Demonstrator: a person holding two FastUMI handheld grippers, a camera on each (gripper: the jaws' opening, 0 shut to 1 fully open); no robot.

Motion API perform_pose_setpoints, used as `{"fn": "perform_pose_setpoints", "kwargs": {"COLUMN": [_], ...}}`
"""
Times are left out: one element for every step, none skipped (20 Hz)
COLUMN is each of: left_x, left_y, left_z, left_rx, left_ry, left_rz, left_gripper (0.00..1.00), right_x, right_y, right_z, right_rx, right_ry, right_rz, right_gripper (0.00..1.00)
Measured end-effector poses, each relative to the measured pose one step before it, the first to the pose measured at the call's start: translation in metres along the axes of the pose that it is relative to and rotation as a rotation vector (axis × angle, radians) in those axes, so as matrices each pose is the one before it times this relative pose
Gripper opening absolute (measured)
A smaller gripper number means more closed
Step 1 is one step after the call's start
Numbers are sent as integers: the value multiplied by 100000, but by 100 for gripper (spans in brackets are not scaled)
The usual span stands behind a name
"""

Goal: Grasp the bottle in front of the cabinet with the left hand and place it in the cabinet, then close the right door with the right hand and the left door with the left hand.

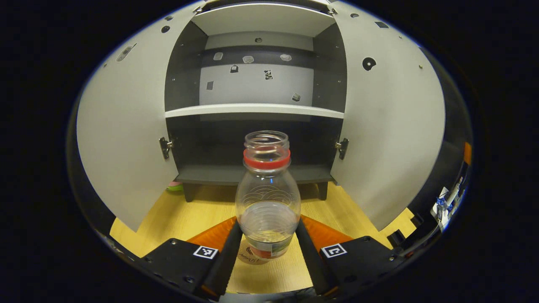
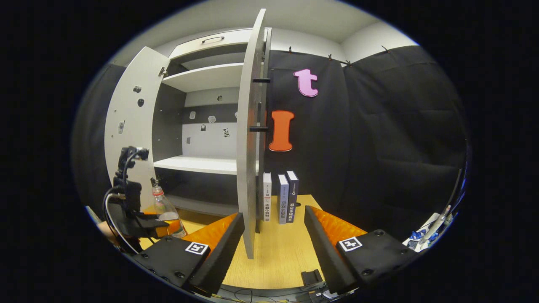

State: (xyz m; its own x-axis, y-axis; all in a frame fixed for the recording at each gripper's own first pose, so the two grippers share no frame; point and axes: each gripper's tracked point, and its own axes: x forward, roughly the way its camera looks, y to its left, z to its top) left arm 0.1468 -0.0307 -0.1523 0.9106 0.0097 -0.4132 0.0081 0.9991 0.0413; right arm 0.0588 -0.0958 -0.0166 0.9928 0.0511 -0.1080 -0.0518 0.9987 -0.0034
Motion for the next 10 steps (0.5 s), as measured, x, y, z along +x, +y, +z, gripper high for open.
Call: {"fn": "perform_pose_setpoints", "kwargs": {"left_x": [-734, -566, -454, -280, -124, -130, 166, 150, 317, 405], "left_y": [-422, -584, -440, -446, -395, -523, -388, -184, 56, 151], "left_z": [1123, 1178, 1329, 1209, 1344, 1345, 1475, 1603, 1595, 1340], "left_rx": [-135, -205, 113, 518, 77, -446, -326, 139, 873, 1554], "left_ry": [127, -337, -1200, -948, -1035, -990, -1277, -2065, -1950, -956], "left_rz": [137, -572, -443, -601, -496, -823, -876, -140, 412, 529], "left_gripper": [75, 75, 75, 75, 75, 75, 75, 75, 75, 75], "right_x": [153, 149, 261, 89, 199, 94, 100, -105, -138, -86], "right_y": [-221, -238, -222, -116, -147, -270, -371, -434, -445, -362], "right_z": [-257, -129, -147, -147, -251, -219, -140, -62, -30, 62], "right_rx": [-142, 17, 87, 544, 774, 624, 436, 301, 192, 61], "right_ry": [502, 413, 326, 203, 446, 687, 523, 189, 117, -1], "right_rz": [1571, 1680, 1863, 1990, 1919, 1459, 854, 446, 27, -126], "right_gripper": [96, 96, 96, 96, 96, 96, 96, 96, 96, 96]}}
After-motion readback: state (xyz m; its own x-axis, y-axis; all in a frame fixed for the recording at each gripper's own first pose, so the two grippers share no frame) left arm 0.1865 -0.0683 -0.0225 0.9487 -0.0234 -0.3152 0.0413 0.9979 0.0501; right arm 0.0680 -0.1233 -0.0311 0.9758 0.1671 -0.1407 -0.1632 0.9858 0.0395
